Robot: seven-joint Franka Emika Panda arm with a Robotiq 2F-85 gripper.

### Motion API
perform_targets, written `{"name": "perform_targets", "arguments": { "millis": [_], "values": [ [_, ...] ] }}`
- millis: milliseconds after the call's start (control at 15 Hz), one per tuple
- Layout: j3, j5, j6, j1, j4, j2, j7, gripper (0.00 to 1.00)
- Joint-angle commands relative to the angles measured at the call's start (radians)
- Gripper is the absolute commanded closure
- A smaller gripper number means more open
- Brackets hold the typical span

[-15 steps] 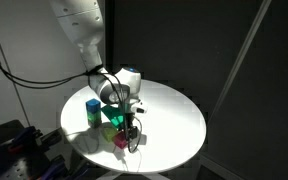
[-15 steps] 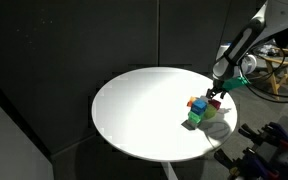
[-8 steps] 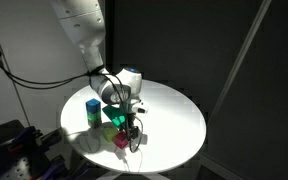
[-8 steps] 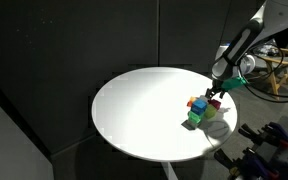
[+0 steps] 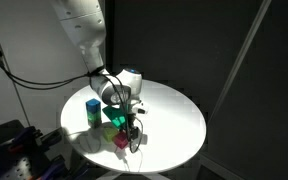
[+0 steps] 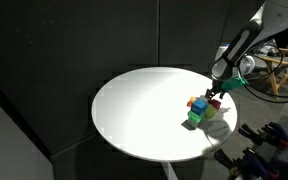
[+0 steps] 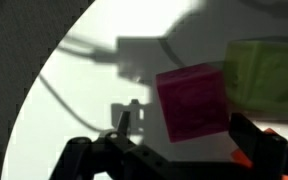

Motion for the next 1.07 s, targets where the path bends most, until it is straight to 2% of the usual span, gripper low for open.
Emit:
{"name": "perform_targets", "arguments": {
  "millis": [0,467,533,600,867,1000],
  "values": [
    [0.013,0.011,-0.006,-0.022,0.019,0.009,-0.034,0.00],
    [0.013,0.011,-0.007,-0.021,0.020,0.015,-0.033,0.00],
    [0.015,0.012,-0.009,-0.023,0.021,0.016,-0.034,0.25],
    [0.014,0.011,-0.009,-0.022,0.021,0.017,-0.034,0.26],
    [0.013,0.009,-0.010,-0.020,0.023,0.021,-0.034,0.60],
    [0.011,0.007,-0.016,-0.017,0.022,0.013,-0.032,0.69]
  ]
}}
